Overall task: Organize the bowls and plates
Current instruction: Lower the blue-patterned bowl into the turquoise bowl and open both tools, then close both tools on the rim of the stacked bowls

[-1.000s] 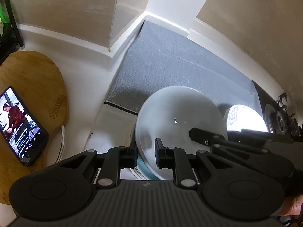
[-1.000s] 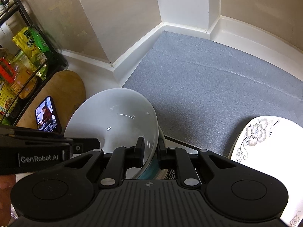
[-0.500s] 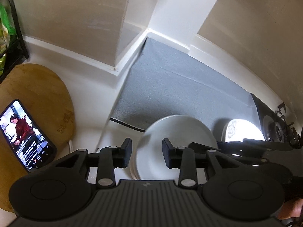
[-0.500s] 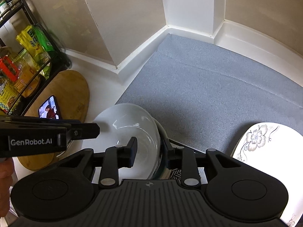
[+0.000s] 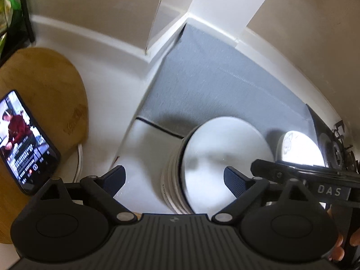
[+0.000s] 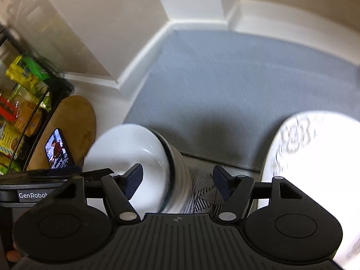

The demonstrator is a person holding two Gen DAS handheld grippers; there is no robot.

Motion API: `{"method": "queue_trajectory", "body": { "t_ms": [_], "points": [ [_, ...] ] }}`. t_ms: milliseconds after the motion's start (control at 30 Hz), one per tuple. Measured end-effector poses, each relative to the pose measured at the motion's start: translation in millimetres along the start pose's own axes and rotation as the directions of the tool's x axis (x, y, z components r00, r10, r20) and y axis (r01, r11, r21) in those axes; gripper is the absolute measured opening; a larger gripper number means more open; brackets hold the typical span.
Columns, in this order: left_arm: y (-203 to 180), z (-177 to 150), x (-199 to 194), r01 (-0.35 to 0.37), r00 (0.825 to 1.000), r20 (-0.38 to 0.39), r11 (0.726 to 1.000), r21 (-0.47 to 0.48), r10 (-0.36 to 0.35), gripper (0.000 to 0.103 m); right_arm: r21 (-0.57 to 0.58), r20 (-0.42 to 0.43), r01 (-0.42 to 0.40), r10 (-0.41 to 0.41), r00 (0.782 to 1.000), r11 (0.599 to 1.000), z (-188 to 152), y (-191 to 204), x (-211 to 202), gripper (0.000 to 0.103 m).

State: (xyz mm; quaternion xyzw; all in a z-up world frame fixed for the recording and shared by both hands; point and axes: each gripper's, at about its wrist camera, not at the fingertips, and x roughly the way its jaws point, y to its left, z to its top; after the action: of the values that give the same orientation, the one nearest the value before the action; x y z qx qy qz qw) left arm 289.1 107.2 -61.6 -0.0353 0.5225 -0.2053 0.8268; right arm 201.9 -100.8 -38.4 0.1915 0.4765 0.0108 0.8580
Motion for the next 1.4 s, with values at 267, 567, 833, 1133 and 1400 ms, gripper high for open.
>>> {"method": "queue_trajectory", "body": {
  "t_ms": [267, 567, 833, 1133, 1400],
  "points": [
    [8, -7, 15, 0.015, 0.999, -0.031, 0.999, -0.035, -0.016, 0.103, 0.065, -0.015, -0.011, 0.012, 1.000, 0.998, -12, -9, 8, 0.074],
    [20, -6, 29, 0.015, 0.997, -0.068, 0.996, -0.088, -0.021, 0.103, 0.192, -0.069, -0.052, 0.066, 0.995, 0.980, -14, -19, 31, 0.076],
    [28, -7, 42, 0.016, 0.994, -0.108, 0.993, -0.117, -0.029, 0.103, 0.209, -0.093, -0.013, 0.033, 0.995, 0.978, -14, -19, 48, 0.077],
    [33, -5, 46, 0.042, 0.993, -0.104, 0.988, -0.146, -0.058, 0.103, 0.211, -0.089, 0.006, 0.013, 0.996, 0.978, -13, -22, 52, 0.084],
    [42, -10, 43, 0.072, 0.994, -0.069, 0.984, -0.162, -0.084, 0.103, 0.265, -0.079, 0.046, -0.026, 0.997, 0.963, -17, -17, 55, 0.089]
  ]
}}
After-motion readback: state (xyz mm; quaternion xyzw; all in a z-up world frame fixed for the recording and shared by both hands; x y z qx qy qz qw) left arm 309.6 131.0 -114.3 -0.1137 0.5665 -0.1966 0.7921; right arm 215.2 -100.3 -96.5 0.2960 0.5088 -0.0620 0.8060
